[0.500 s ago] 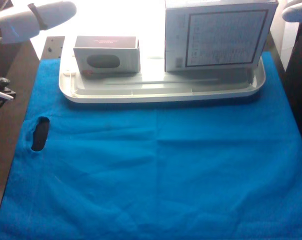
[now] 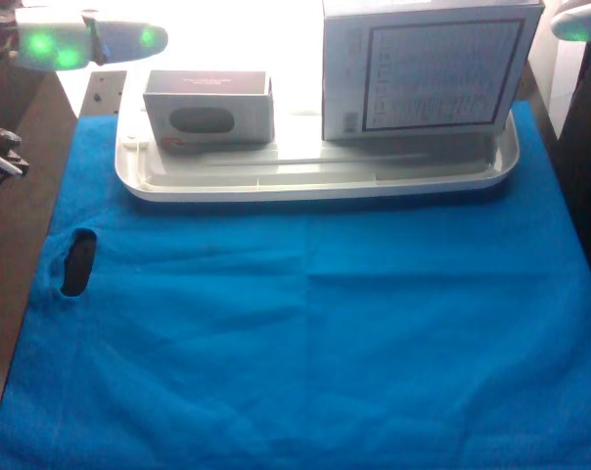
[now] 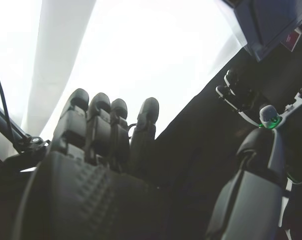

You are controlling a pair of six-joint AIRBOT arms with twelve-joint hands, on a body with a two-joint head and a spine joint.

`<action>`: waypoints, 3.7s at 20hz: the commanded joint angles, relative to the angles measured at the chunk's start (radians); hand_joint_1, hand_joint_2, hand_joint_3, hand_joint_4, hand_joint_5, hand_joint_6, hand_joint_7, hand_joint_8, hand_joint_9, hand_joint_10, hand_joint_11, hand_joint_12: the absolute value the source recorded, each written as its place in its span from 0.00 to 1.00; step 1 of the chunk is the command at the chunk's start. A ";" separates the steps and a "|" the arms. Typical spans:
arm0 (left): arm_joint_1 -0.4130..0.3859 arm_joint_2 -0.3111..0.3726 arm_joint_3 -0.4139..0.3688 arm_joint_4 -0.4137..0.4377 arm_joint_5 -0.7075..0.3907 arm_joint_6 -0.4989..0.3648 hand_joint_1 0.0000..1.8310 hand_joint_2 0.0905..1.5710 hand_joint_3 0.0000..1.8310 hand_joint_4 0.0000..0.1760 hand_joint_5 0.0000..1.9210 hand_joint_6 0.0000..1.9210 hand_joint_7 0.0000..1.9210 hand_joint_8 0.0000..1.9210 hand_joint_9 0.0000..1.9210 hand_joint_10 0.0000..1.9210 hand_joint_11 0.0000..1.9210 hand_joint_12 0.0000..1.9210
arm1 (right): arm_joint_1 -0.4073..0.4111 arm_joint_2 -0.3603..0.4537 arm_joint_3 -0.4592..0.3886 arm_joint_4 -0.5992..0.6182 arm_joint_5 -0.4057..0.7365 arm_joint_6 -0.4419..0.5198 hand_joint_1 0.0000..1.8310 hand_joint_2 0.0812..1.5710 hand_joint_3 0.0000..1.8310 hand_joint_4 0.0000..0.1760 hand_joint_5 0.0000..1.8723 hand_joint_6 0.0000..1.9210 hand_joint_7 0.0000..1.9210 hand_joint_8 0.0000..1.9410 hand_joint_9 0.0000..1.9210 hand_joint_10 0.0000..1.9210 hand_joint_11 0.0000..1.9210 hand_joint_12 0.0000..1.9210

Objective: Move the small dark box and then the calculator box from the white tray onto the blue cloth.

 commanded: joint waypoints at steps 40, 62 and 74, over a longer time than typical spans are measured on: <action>-0.141 -0.256 0.326 0.763 0.357 -0.471 0.62 0.64 0.00 0.00 0.59 0.35 0.45 0.35 0.32 0.52 0.11 0.82 | 0.006 -0.024 -0.002 0.000 0.113 0.016 0.48 0.36 0.00 0.00 0.23 0.00 0.19 0.01 0.14 0.01 0.06 0.08; -0.118 0.059 0.000 0.633 0.105 -0.455 0.58 0.68 0.00 0.39 0.53 0.47 0.42 0.33 0.23 0.54 0.02 0.85 | 0.002 -0.038 -0.002 -0.001 0.113 0.020 0.48 0.36 0.00 0.00 0.21 0.00 0.21 0.00 0.14 0.00 0.08 0.08; 0.019 0.126 -0.175 0.620 0.033 -0.346 0.63 0.67 0.00 0.00 0.53 0.47 0.35 0.81 0.24 0.93 0.15 1.00 | -0.006 -0.042 -0.001 0.010 0.112 0.020 0.51 0.34 0.00 0.04 0.19 0.00 0.19 0.00 0.14 0.00 0.04 0.06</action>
